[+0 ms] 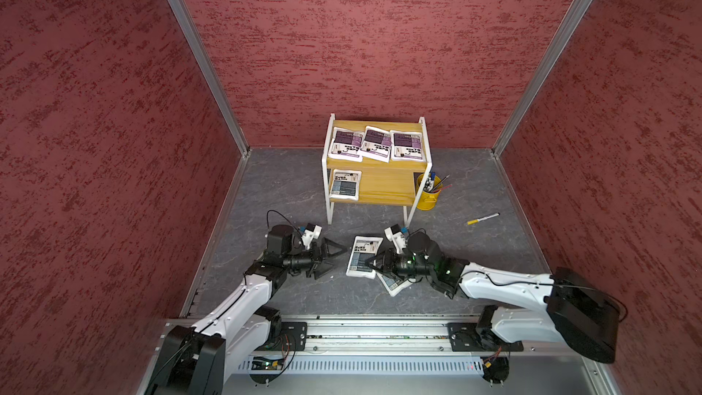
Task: Place the bagged coffee beans on the shelf by color
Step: Place the bagged coffee beans on the shelf.
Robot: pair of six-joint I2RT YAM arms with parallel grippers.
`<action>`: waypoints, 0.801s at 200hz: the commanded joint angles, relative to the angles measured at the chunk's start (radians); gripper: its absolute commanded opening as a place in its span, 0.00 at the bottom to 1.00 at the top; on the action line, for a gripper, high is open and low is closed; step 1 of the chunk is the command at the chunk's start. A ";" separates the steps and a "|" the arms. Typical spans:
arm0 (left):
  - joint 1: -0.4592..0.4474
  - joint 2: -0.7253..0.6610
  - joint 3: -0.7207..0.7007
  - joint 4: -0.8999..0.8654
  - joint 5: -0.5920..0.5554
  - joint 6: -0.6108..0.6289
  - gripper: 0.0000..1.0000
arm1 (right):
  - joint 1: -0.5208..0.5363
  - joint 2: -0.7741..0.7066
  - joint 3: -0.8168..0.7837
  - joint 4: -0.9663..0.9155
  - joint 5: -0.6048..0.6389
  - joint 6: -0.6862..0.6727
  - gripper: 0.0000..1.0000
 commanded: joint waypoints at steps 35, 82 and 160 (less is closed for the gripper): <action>0.006 -0.028 0.015 0.474 0.102 -0.312 1.00 | -0.034 -0.110 0.126 -0.108 -0.143 -0.099 0.18; -0.005 0.009 0.063 0.521 0.098 -0.344 1.00 | -0.033 -0.035 0.220 -0.040 -0.240 -0.069 0.17; -0.004 0.043 0.104 0.550 0.084 -0.363 0.73 | -0.033 -0.030 0.196 -0.017 -0.263 -0.061 0.17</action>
